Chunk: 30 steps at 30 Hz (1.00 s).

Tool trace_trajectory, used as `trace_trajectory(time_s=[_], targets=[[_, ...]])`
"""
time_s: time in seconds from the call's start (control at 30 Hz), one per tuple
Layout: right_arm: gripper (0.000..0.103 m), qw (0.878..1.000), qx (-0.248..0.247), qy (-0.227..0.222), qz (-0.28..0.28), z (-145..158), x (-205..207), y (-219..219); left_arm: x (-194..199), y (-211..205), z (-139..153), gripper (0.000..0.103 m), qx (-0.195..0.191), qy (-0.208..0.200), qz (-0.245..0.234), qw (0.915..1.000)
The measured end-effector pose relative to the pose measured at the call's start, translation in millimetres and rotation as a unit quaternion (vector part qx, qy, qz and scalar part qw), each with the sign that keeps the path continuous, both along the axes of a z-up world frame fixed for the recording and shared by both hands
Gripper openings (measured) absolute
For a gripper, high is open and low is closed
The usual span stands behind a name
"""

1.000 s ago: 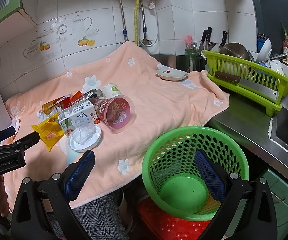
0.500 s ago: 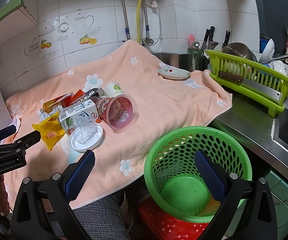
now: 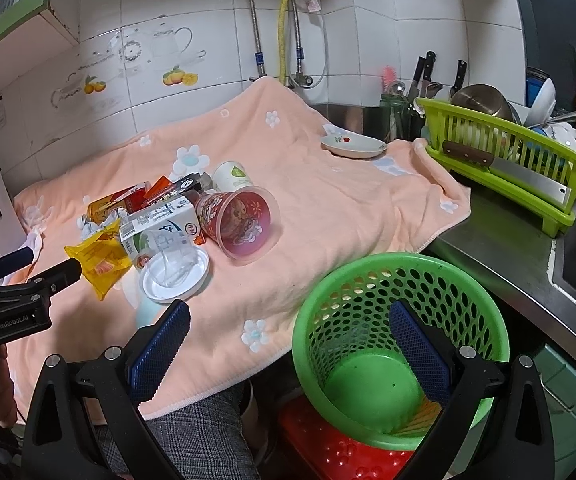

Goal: Collect trash

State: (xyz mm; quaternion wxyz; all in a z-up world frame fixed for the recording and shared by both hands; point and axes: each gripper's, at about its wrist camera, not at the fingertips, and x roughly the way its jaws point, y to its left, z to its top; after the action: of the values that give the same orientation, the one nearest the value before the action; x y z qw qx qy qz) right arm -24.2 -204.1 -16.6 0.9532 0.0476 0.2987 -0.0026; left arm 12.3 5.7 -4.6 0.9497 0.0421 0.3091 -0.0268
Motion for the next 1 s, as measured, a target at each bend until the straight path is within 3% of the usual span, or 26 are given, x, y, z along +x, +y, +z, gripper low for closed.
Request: trace_trajectory(time_s=[0.6, 0.7, 1.0], targets=[[0.094, 0.997, -0.001, 0.013, 0.077, -9, 37, 41, 14, 48, 0, 0.094, -0.016, 0.005, 0.048, 0.9987], [0.087, 0.995, -0.007, 0.016, 0.096, -12, 45, 53, 15, 57, -1, 0.093, -0.019, 0.006, 0.058, 0.9981], [0.078, 0.99, -0.016, 0.031, 0.137, -22, 79, 85, 20, 79, -5, 0.093, -0.026, 0.011, 0.077, 0.9966]])
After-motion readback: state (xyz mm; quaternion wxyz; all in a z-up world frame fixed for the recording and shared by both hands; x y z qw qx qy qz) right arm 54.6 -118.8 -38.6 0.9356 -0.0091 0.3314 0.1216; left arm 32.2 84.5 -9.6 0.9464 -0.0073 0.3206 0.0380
